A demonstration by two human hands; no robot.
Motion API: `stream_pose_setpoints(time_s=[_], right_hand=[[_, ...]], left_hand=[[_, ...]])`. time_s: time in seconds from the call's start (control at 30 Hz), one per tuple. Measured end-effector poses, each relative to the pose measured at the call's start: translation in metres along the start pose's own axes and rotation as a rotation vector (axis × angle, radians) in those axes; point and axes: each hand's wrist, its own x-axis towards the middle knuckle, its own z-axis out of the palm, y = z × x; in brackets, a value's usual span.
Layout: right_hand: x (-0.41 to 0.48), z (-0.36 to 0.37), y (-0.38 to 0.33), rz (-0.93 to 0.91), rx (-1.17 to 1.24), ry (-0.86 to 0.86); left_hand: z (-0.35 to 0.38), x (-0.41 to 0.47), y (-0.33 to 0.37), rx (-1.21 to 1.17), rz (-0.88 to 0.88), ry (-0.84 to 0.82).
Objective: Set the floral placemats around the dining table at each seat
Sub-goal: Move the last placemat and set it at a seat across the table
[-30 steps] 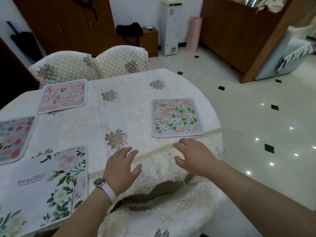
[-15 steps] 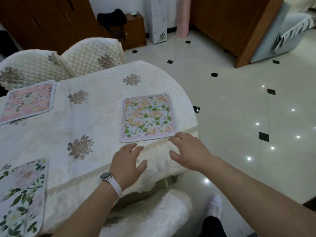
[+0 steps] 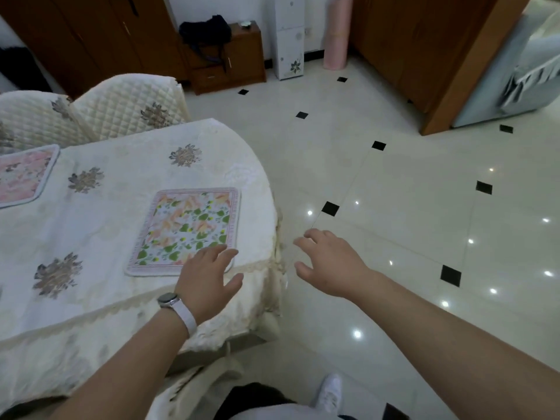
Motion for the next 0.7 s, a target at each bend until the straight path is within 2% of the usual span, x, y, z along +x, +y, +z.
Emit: stream_pose_setpoints(time_s=[0.17,0.4,0.6,0.7], right_hand=[[0.012,-0.014,0.029,-0.028,0.0,-0.001],[0.046,-0.019,0.069,-0.052,-0.018,-0.065],[0.114,-0.018,0.098,-0.074,-0.054,-0.116],[0.168,-0.02,0.105,-0.103,-0.059,-0.131]], left_hand=[[0.011,0.026,0.02,-0.051,-0.064,0.005],[0.039,0.073,0.013,-0.063,-0.147,-0.119],[0.061,0.14,-0.003,-0.135,-0.185,-0.108],[0.074,0.18,-0.024,-0.183,-0.261,-0.069]])
